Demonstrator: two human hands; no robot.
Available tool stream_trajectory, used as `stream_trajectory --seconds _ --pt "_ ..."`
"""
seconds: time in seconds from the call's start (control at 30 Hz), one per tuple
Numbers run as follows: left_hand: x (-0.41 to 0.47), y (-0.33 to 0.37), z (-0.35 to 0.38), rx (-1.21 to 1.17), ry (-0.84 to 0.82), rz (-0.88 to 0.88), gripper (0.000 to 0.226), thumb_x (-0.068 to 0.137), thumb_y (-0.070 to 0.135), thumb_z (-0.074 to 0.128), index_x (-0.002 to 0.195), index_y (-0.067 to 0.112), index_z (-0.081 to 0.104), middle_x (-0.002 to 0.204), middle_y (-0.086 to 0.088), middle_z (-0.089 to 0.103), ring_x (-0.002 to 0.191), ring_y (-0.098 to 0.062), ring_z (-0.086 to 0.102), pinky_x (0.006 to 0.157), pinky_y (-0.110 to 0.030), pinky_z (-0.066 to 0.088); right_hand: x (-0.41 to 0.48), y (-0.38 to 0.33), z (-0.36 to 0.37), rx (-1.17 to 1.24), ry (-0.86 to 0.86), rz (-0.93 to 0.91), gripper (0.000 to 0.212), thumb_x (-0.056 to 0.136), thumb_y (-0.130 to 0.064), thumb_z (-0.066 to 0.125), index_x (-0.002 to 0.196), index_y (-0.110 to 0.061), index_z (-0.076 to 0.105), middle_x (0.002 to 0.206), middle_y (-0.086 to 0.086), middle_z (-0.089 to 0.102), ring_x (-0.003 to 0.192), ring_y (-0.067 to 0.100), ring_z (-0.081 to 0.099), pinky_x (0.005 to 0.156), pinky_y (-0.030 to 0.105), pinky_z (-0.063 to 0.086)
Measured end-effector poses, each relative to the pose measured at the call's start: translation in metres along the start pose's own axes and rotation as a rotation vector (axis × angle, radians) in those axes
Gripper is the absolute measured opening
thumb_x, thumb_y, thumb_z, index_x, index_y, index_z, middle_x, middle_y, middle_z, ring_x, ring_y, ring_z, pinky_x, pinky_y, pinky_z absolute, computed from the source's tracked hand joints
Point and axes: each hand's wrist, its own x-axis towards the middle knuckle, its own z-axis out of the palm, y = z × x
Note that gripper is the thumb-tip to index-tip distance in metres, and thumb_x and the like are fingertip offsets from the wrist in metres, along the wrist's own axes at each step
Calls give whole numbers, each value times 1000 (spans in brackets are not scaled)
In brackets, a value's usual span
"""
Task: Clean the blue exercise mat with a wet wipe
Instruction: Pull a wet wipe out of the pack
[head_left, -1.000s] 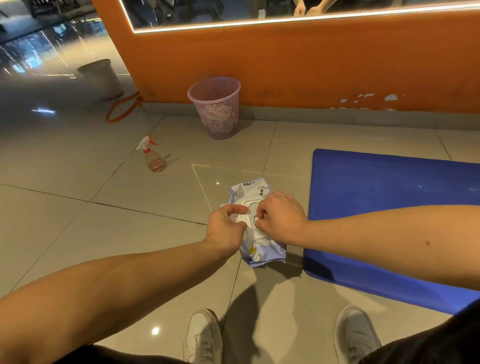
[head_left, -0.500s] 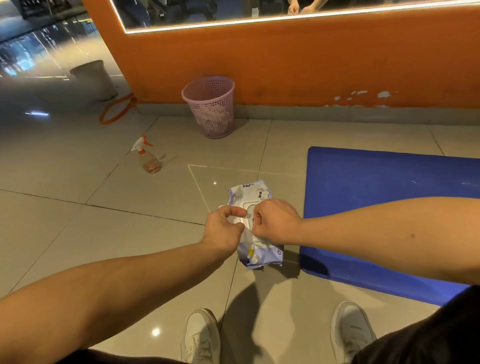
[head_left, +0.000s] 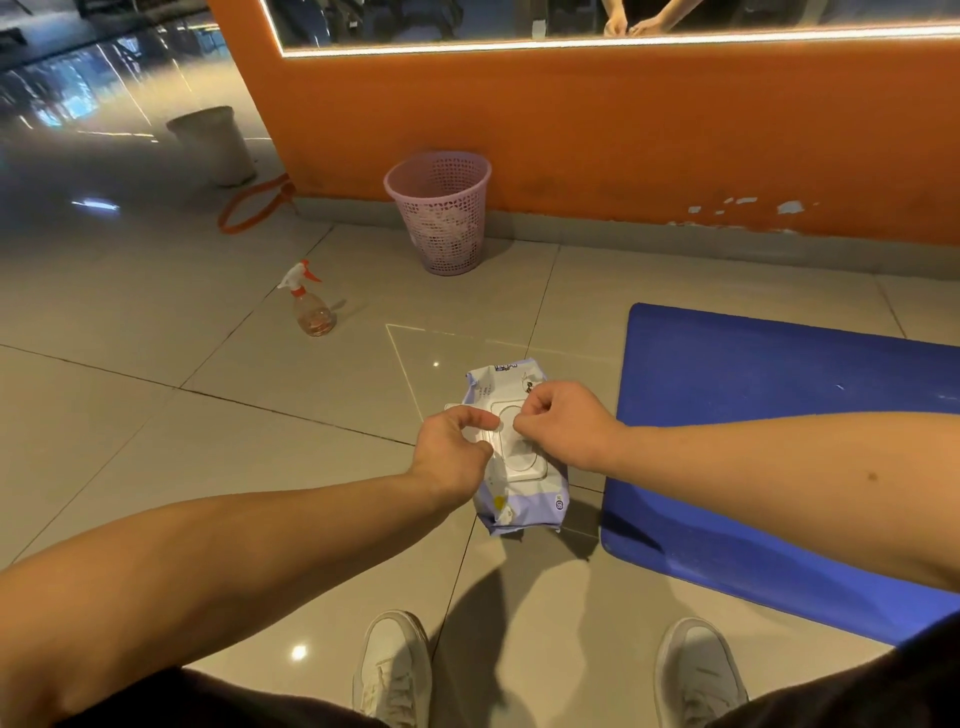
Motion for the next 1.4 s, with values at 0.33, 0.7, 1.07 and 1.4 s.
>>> stream_trajectory --seconds 0.33,0.7,1.07,1.4 --pt "-1 2 0 -43 15 2 35 86 -9 59 92 23 71 112 -3 68 47 -5 50 42 -15 38 0 8 13 -167 -53 -9 26 74 -18 87 84 -22 64 72 -4 70 71 15 69 74 40 60" --pt "2 3 -4 -56 12 -26 30 88 -8 59 95 19 69 110 -5 66 34 -6 42 38 -18 34 0 13 10 138 67 122 14 85 -4 77 83 -15 68 73 6 66 65 17 62 62 29 54" --pt "1 12 -4 -41 0 1 29 88 -7 61 98 19 69 125 -5 61 80 -28 70 40 -13 39 0 9 7 216 117 123 14 85 0 63 76 -10 66 72 6 65 70 21 60 67 34 53" --pt "5 11 -3 39 32 8 28 88 -1 63 92 26 70 116 -2 66 102 -35 67 48 -13 45 -7 -6 -1 386 112 142 13 81 8 61 75 -2 65 62 9 60 54 16 53 49 24 45"
